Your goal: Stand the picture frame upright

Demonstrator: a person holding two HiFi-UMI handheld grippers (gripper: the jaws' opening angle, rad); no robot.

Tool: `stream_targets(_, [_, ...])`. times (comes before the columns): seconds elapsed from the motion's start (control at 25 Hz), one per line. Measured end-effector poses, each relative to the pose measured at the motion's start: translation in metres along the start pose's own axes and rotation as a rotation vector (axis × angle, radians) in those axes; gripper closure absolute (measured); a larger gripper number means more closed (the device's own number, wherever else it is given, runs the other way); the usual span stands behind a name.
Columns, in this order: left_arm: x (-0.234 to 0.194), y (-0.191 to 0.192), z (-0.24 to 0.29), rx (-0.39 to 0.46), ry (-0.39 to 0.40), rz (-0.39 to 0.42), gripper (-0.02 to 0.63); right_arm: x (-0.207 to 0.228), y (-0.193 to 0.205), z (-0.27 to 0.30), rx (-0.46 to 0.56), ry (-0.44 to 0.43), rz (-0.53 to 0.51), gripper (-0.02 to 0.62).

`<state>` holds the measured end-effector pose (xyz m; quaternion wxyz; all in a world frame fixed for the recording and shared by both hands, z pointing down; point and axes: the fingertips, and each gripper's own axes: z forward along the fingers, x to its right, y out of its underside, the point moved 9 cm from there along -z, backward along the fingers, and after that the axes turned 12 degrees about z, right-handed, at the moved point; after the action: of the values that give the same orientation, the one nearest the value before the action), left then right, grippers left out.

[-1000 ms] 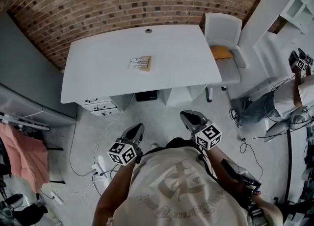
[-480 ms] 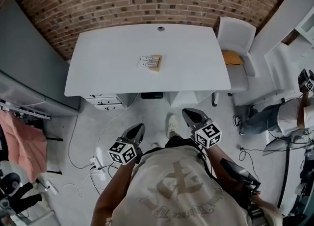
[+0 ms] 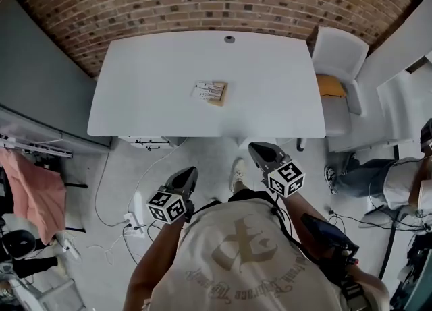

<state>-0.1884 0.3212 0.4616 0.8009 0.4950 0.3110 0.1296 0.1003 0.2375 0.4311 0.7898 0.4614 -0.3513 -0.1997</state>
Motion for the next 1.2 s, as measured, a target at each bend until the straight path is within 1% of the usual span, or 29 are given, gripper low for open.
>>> stream_targets(0.24, [-0.003,-0.021,0.054,-0.034,0.027,0.009,0.606,0.042,-0.024,0.024,-0.018,-0.042,-0.004,0.588])
stream_targets(0.4, [-0.011,-0.038,0.086,-0.04,0.003,0.001,0.606,0.072,-0.04,0.039,-0.041,-0.073,-0.004,0.588])
stream_targets(0.56, [-0.014,-0.048,0.116,-0.041,-0.027,-0.03,0.606,0.106,-0.05,0.05,-0.079,-0.09,-0.008,0.588])
stream_targets(0.72, [-0.02,-0.058,0.138,-0.031,-0.074,-0.07,0.607,0.133,-0.062,0.063,-0.109,-0.132,-0.012,0.588])
stream_targets(0.92, [-0.028,-0.065,0.156,-0.017,-0.159,-0.13,0.607,0.157,-0.073,0.079,-0.161,-0.207,-0.032,0.588])
stream_targets(1.04, [-0.031,-0.069,0.164,-0.015,-0.205,-0.168,0.606,0.165,-0.076,0.089,-0.187,-0.244,-0.046,0.588])
stream_targets(1.2, [-0.031,-0.066,0.167,-0.023,-0.252,-0.221,0.606,0.17,-0.076,0.1,-0.21,-0.279,-0.037,0.588])
